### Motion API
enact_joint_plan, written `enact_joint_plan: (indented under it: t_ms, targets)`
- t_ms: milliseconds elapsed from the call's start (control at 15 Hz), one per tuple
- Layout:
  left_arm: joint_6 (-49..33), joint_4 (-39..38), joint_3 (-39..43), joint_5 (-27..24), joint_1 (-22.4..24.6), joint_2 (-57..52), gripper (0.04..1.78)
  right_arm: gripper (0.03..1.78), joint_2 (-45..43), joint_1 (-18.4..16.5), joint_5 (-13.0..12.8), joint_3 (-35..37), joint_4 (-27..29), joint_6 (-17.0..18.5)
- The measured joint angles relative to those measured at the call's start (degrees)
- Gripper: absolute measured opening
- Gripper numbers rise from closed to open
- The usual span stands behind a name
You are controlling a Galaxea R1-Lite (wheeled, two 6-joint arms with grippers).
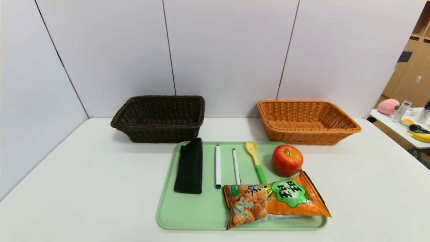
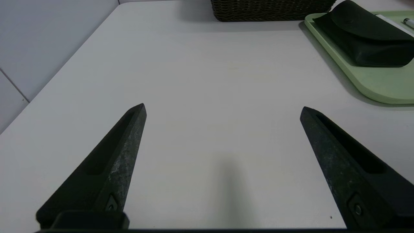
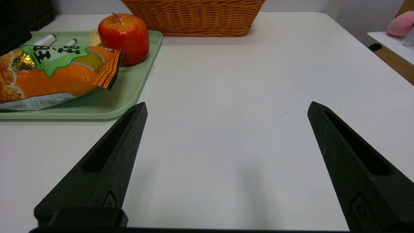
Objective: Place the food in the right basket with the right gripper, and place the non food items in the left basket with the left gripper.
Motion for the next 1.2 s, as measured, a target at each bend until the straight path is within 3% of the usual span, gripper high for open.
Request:
enact_joint_plan:
  t_ms: [200,400,667,867,1200]
  targets:
    - [2.3,-0.66,-0.02,-0.28,0.0,0.0,1.69,1.71,0.0,0.0,0.44,0.0,-0.2,-1.5]
    - [3.08,-0.63,-4.79,-4.06,-0.06,0.11,1.69,1.71,0.0,0.02,2.02,-0.04,-2.22,-3.68]
    - [2.54,3.88,-17.25,-6.45,-0.13,4.9,1.69,1.71,1.29,0.02,12.62,-10.14,-0.41,-2.0]
    - [1.99,0.24,-26.28,-6.9,-0.88,15.9,1.69,1.71,10.44,1.34,15.37,-19.86,-0.68,0.32]
    - [1.95,-11.51,-38.56,-7.2,-1.46,39.05,1.69,1.71,35.74,5.12,18.15,-35.47,-9.5,1.79]
